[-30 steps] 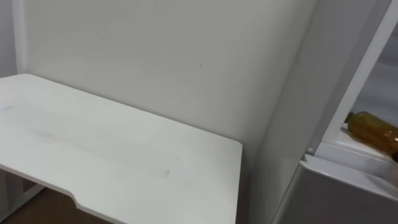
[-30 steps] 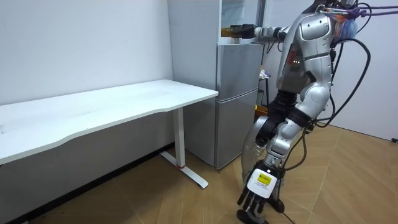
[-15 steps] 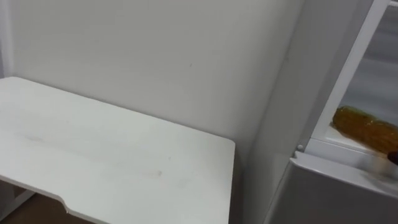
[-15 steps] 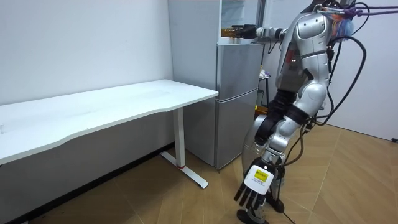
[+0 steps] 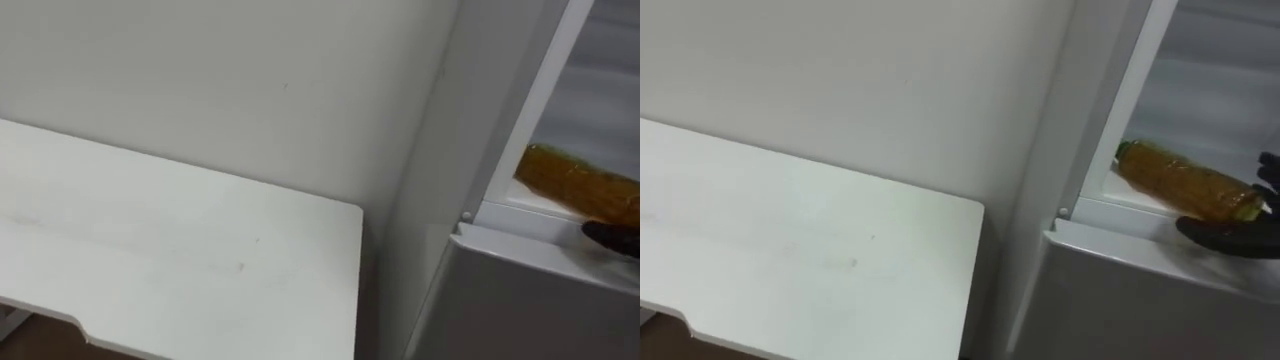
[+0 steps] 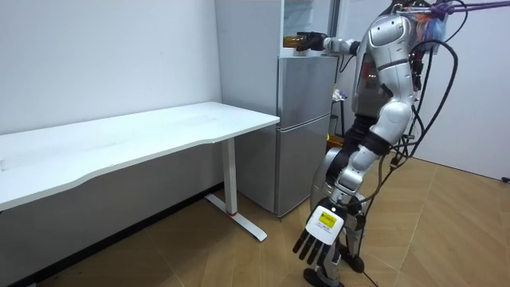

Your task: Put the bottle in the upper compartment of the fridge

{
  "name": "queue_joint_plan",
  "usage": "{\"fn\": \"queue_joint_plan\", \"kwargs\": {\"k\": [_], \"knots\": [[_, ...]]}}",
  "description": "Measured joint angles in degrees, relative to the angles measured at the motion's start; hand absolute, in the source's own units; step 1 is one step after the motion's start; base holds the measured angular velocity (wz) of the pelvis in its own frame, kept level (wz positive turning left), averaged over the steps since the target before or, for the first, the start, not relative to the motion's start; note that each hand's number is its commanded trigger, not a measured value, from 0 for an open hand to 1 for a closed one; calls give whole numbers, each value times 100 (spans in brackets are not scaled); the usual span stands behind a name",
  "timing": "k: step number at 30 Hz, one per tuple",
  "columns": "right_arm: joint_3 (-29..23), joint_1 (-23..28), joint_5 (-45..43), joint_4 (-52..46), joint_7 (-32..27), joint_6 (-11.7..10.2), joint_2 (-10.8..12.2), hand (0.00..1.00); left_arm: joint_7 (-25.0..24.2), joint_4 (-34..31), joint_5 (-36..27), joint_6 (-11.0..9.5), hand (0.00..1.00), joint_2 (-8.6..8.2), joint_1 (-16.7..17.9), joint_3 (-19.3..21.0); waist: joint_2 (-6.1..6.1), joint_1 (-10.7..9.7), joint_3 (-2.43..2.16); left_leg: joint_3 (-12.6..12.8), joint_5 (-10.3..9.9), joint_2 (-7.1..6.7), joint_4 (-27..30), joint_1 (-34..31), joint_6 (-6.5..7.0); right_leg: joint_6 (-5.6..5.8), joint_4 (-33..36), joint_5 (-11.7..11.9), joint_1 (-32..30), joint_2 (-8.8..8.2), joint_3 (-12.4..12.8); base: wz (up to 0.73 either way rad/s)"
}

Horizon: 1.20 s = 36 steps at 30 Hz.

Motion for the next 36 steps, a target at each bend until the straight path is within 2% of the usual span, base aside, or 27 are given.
{"fn": "queue_joint_plan", "kwargs": {"k": [2,3,4,8,10,13,17,19,23,25,29,31,33,36], "knots": [[89,88,-125,-368,-480,0,104,0,48,-10,-37,-25,0,-56,10,-15,36,-4,20,56,0,2,0,-4,1,-16,0,-21,-22,2,67,-10],[115,108,-136,-639,-781,0,191,0,120,-8,-36,-30,0,-101,10,-48,74,-21,16,78,-1,5,0,-48,3,-19,8,-29,-81,1,76,-8],[120,195,-251,-990,-1044,0,228,0,129,-6,-29,-88,0,-120,7,-114,124,-45,38,82,-2,8,7,-88,4,-19,1,-28,-120,5,78,-6],[117,665,-493,-2093,-1569,-57,274,0,145,-3,-41,-249,0,-164,65,-149,246,-166,-14,80,-1,6,-42,-146,4,-19,-7,-29,-192,1,69,0],[115,783,-799,-2489,-1818,-96,376,0,222,1,-37,-363,0,-272,83,-148,363,-243,-30,99,0,6,-92,-90,4,-12,-8,-33,-185,-8,57,-2],[116,862,-1099,-2800,-2087,-208,516,0,213,2,-29,-425,0,-411,99,-165,459,-285,-55,126,13,0,-192,-14,-11,-7,0,-36,-171,-7,68,-5],[48,955,-1140,-2930,-2259,-393,560,0,153,20,-40,-528,0,-450,105,-164,452,-302,-47,126,25,15,-273,73,-32,-6,6,-36,-117,12,69,-1],[-21,1049,-1141,-3249,-2389,-508,611,0,116,61,-49,-608,0,-544,91,-159,484,-325,-27,137,25,12,-307,146,-32,-5,6,-37,-86,9,86,-5],[-67,1202,-1140,-3726,-2412,-654,626,0,116,90,-256,-711,0,-605,97,-163,476,-364,-21,208,28,18,-378,221,-38,2,7,-41,-57,9,95,-9],[-172,1346,-1146,-4136,-2427,-689,637,0,124,239,-253,-816,0,-610,95,-162,456,-454,-18,234,28,15,-396,226,-39,16,5,-51,-56,3,89,-3],[-257,1575,-1156,-4657,-2601,-898,665,0,196,461,-245,-841,0,-611,107,-161,388,-491,-16,323,34,8,-452,281,-47,14,0,-80,-76,7,206,-15],[-390,1621,-1182,-4811,-2640,-964,869,0,232,482,-235,-844,0,-610,106,-147,336,-575,-1,364,32,5,-452,287,-48,-9,-25,-105,-72,6,226,-7],[-488,1633,-1180,-4927,-2664,-973,967,0,227,553,-218,-869,0,-611,82,-151,314,-608,-17,380,32,4,-453,288,-48,-15,-79,-104,-60,11,234,-2],[-671,1748,-1182,-5177,-2669,-1057,1003,0,226,643,-203,-872,0,-611,18,-148,332,-628,-23,387,31,3,-451,332,-48,-15,-85,-104,-66,11,249,0]]}}
